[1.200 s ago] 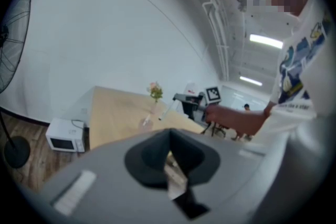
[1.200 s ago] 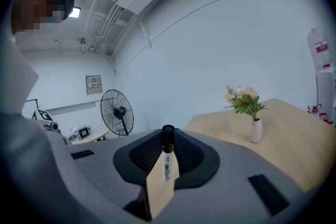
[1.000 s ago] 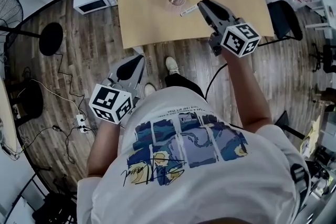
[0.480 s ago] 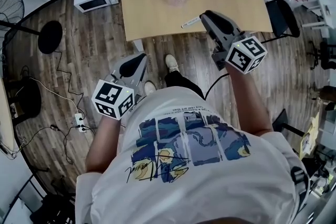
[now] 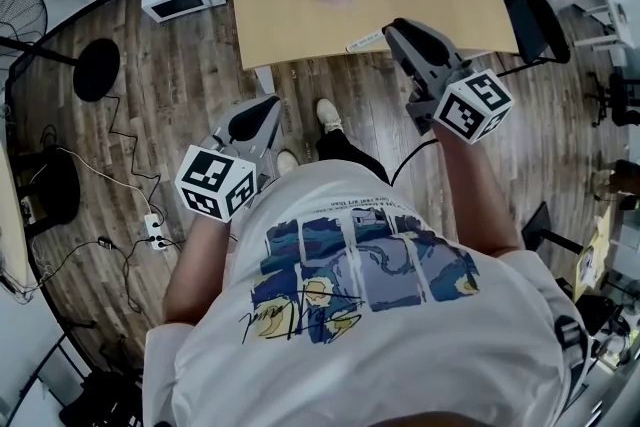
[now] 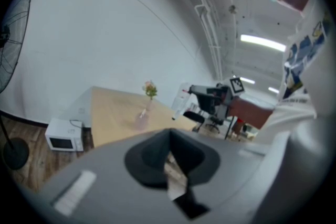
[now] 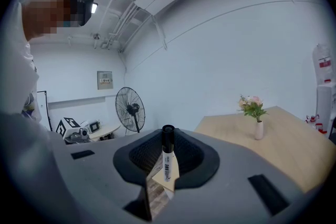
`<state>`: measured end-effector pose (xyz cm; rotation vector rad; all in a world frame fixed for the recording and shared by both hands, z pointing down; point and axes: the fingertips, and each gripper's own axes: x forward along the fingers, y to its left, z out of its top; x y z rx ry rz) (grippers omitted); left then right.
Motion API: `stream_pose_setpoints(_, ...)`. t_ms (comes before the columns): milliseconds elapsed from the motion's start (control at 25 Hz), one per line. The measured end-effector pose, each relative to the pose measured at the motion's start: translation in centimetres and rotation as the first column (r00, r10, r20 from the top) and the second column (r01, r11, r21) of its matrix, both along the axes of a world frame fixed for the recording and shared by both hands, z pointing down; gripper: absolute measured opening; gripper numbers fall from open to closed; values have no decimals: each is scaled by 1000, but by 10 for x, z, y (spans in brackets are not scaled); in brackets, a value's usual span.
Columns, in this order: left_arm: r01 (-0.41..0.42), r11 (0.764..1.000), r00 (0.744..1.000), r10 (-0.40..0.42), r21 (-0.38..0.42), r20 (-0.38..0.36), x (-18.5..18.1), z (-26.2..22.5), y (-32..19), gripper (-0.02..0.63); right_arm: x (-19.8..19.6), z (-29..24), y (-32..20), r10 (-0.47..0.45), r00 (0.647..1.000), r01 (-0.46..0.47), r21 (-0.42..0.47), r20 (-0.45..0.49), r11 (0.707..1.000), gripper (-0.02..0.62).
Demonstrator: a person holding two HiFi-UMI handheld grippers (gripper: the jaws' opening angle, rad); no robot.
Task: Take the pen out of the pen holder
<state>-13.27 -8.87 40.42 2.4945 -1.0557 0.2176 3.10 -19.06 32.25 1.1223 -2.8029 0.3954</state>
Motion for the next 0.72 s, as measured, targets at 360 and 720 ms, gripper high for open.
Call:
stream_pose_setpoints(360, -6, 1000, 1000, 6, 7, -1, 1, -2, 9, 8, 3, -10, 14, 1, 1000, -1, 24, 1, 1000, 60)
stream_pose_setpoints(720, -4, 1000, 1000, 4, 7, 2, 3, -1, 14, 8, 4, -13, 19, -2, 1000, 2, 34, 5, 999, 60)
